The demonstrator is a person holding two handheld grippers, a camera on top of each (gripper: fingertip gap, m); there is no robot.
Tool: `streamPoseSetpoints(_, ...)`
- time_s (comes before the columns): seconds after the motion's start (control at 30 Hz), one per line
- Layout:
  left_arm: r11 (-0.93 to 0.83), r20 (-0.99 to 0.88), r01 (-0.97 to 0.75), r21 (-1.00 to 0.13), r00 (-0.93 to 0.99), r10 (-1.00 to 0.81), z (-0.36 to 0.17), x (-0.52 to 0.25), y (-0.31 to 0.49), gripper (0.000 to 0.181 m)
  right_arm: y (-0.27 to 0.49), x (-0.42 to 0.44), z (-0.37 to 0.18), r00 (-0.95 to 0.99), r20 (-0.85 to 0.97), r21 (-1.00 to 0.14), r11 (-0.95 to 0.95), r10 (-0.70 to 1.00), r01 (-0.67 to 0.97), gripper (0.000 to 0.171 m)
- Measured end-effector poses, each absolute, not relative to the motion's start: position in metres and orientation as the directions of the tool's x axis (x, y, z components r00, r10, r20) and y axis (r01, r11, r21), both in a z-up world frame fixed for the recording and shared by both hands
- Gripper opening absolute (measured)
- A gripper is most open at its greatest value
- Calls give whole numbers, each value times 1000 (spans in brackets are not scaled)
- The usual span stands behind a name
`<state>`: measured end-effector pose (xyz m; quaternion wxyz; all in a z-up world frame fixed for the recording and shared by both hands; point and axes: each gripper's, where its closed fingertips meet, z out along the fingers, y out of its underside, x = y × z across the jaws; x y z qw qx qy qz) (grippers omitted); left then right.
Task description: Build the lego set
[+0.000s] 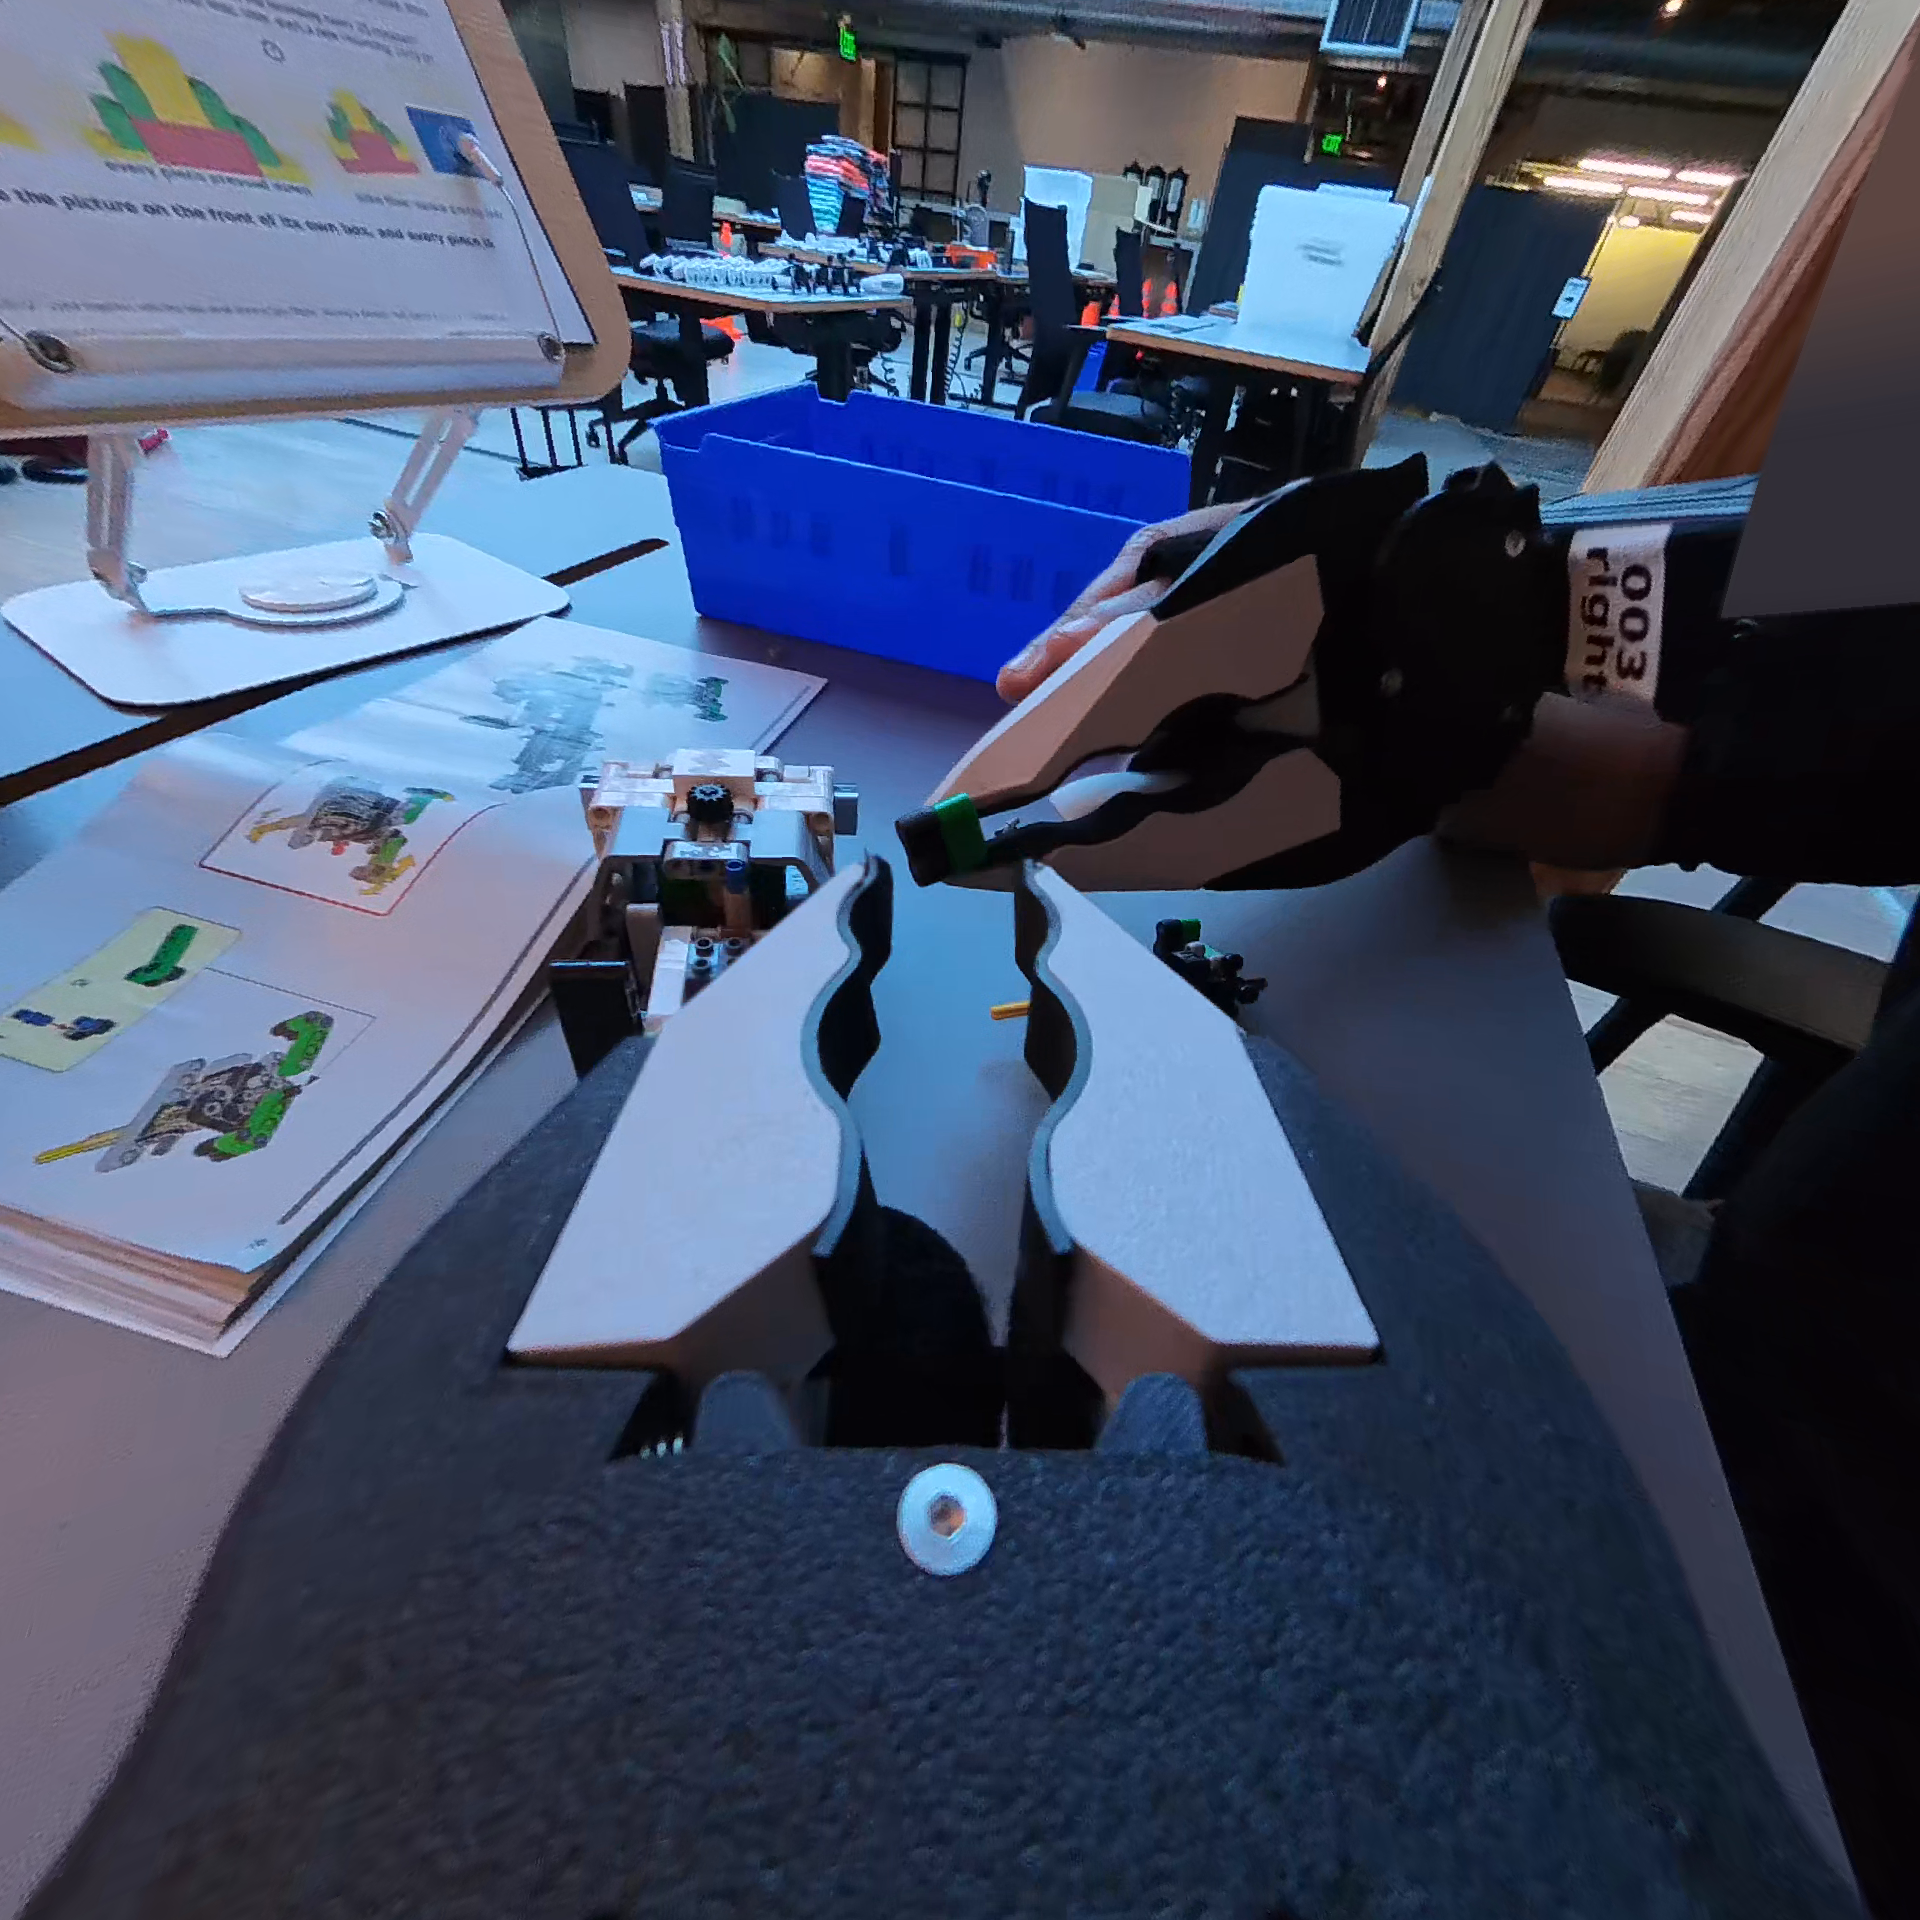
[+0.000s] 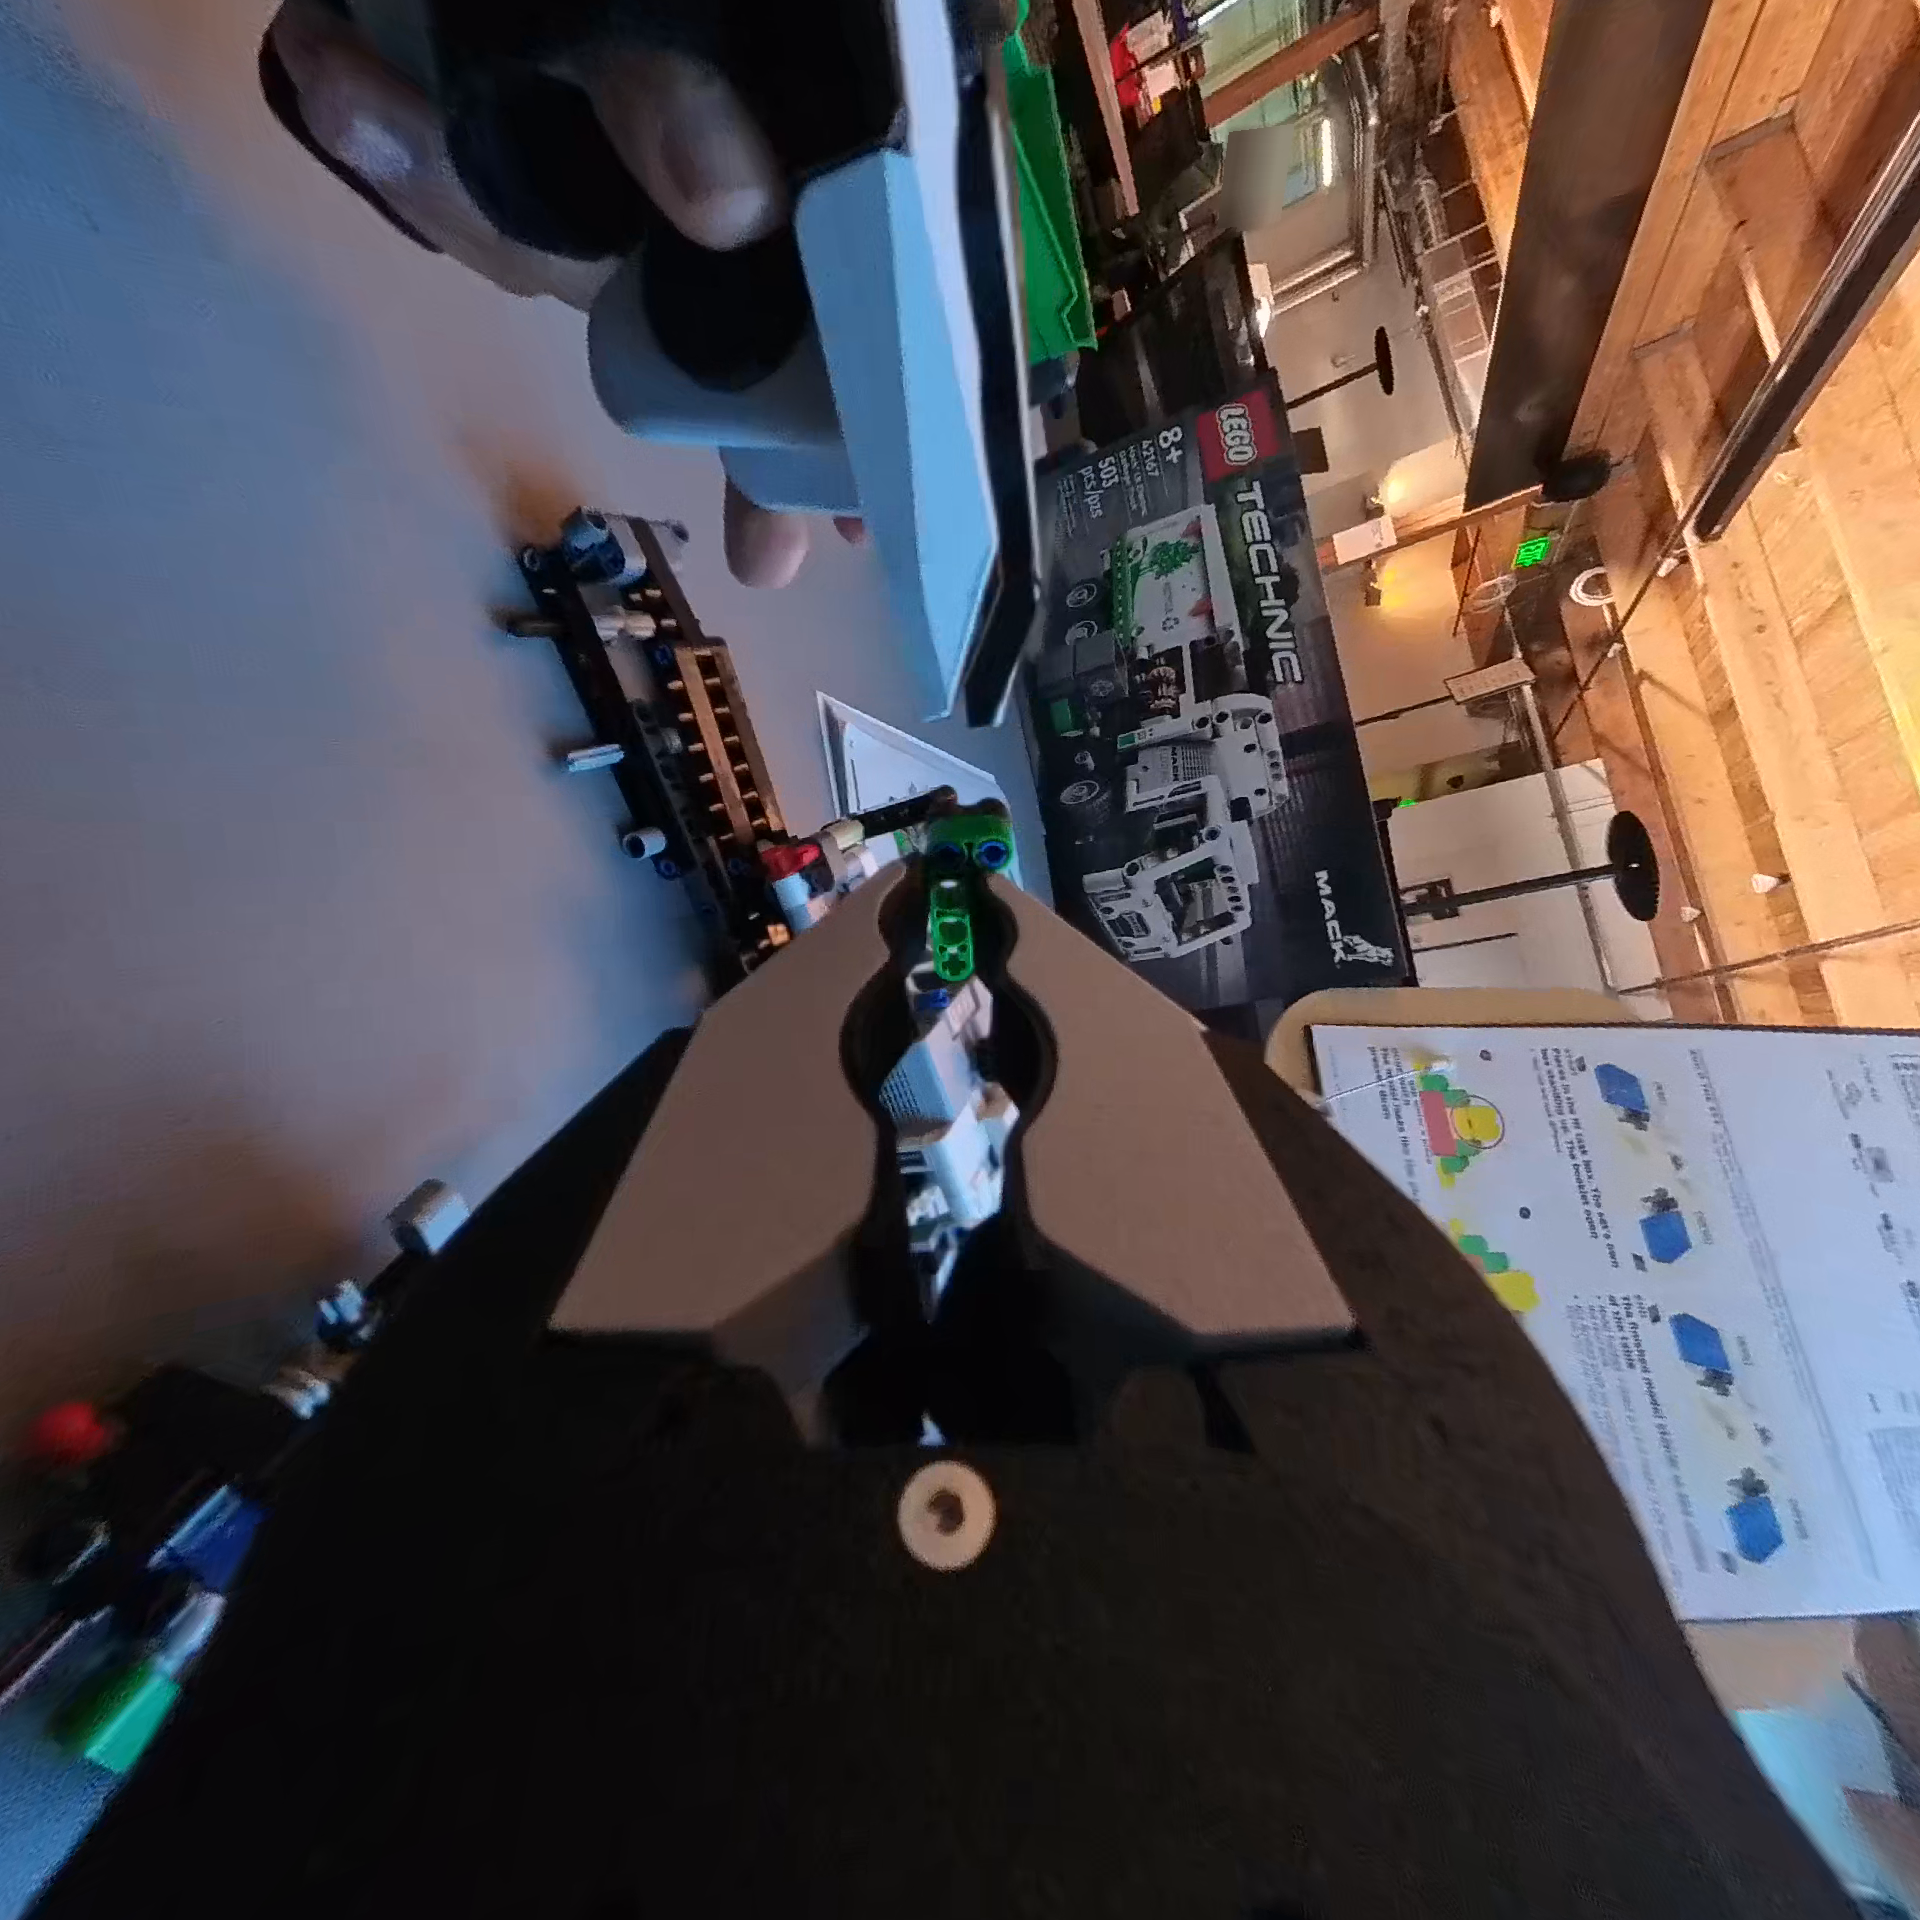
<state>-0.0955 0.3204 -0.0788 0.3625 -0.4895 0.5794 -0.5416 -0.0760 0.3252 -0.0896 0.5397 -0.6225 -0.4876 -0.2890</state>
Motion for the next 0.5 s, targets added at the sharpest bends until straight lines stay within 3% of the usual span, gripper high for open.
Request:
streamPoseSetpoints(0.1,-86,133,-187,-978,-251,-959,-84,-93,321,22,324,-80,-90,392,863,-434,73,319,898,6)
streamPoseSetpoints(0.3,-154,210,-213,-965,-277,-938,-86,-92,316,21,321,-90,-96,237,930,-276,107,282,955,6)
streamPoseSetpoints(0.5,-162,227,-255,-953,-254,-940,-96,-91,312,15,322,-94,-98,199,945,-233,108,258,966,7)
